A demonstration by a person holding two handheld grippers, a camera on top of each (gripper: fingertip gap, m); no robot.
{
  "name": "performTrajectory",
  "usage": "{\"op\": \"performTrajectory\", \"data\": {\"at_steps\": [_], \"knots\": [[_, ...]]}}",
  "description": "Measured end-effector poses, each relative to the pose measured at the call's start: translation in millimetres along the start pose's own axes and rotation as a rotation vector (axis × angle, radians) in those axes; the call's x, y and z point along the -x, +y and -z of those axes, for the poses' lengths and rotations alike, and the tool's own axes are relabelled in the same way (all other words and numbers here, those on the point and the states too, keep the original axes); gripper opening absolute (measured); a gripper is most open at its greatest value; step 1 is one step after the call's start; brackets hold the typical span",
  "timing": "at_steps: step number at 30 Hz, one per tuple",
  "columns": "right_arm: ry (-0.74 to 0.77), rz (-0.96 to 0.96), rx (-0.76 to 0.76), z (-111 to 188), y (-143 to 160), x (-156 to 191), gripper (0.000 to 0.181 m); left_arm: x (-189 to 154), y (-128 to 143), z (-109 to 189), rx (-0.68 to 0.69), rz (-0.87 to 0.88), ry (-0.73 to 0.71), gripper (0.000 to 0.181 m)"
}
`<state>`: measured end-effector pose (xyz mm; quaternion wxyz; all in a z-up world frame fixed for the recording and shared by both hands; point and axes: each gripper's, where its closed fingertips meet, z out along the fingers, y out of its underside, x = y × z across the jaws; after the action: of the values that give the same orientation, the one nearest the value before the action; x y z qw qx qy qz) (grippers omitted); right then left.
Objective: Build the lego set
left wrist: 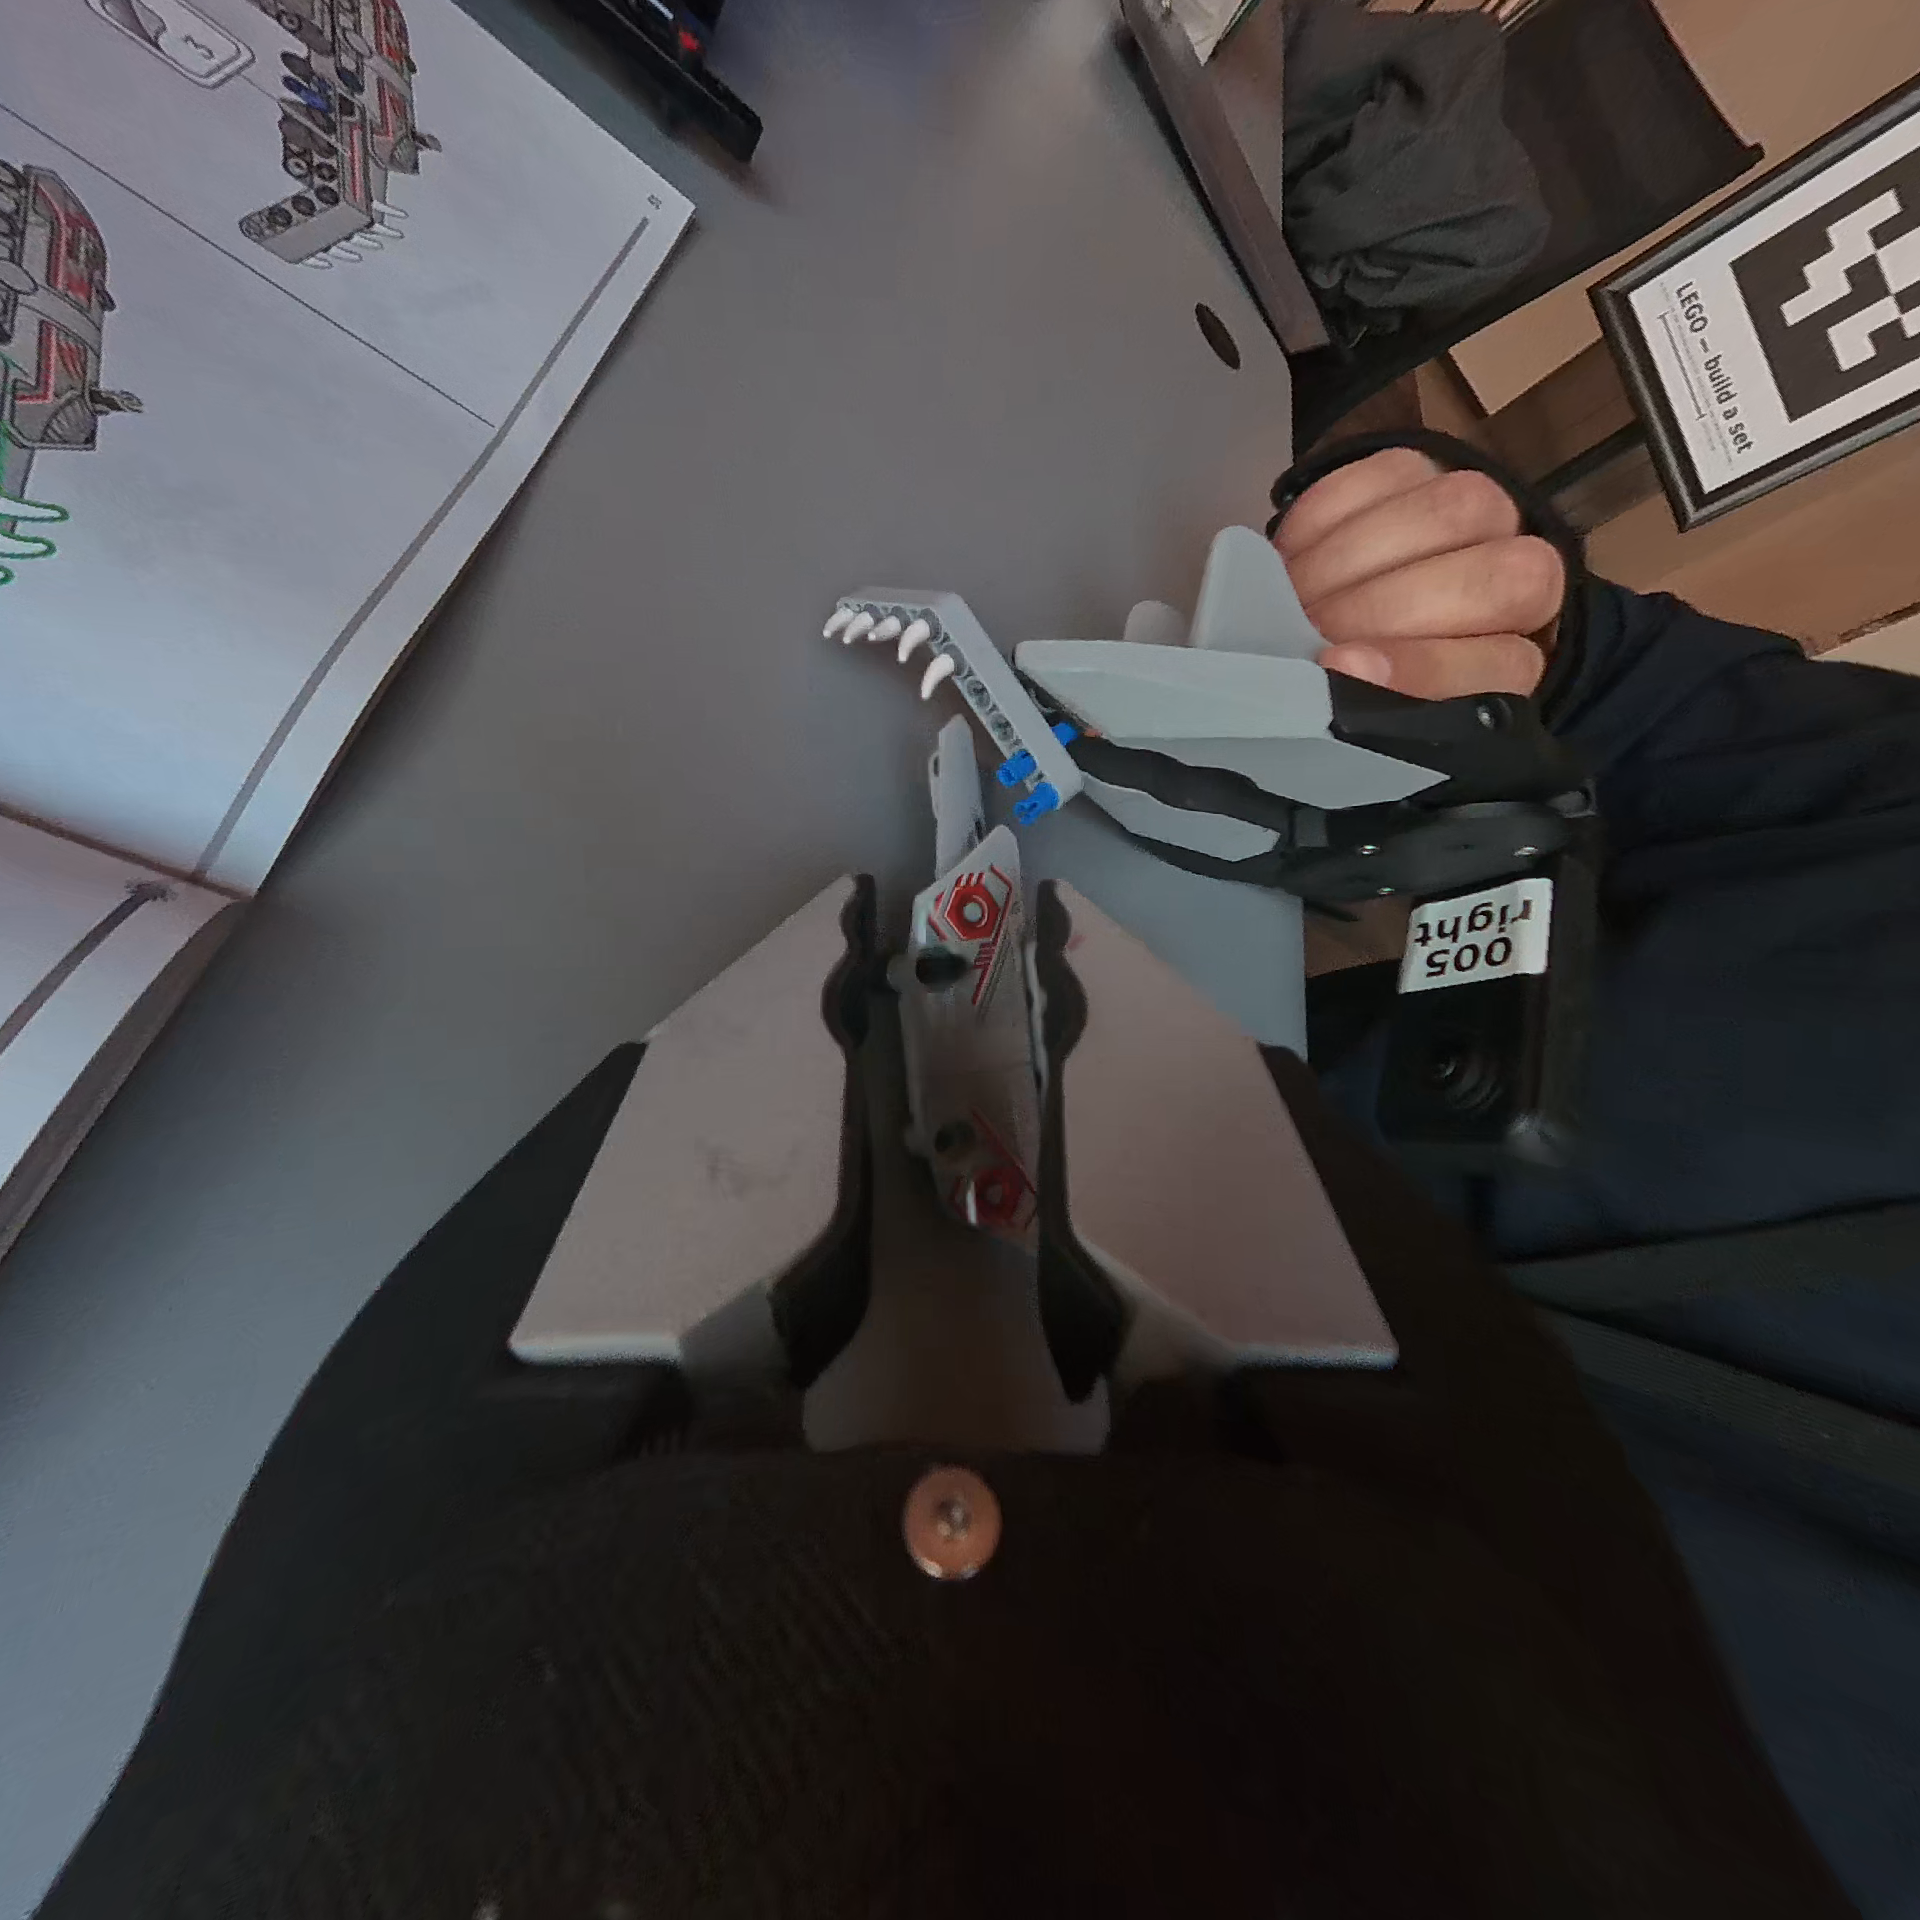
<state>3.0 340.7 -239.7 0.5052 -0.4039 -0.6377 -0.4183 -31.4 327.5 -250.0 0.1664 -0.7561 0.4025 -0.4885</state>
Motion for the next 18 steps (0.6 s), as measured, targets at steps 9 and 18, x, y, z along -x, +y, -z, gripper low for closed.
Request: {"op": "performTrajectory", "data": {"at_steps": [9,18], "knots": [[0.058,-0.071,0.032,-2,9,-18,0.005,-8,-21,16,-0.102,-0.135,-0.055,0.042],[0.106,-0.055,0.004,-3,-8,-28,0.004,-40,-18,0,-0.082,-0.148,0.098,0.039]]}}
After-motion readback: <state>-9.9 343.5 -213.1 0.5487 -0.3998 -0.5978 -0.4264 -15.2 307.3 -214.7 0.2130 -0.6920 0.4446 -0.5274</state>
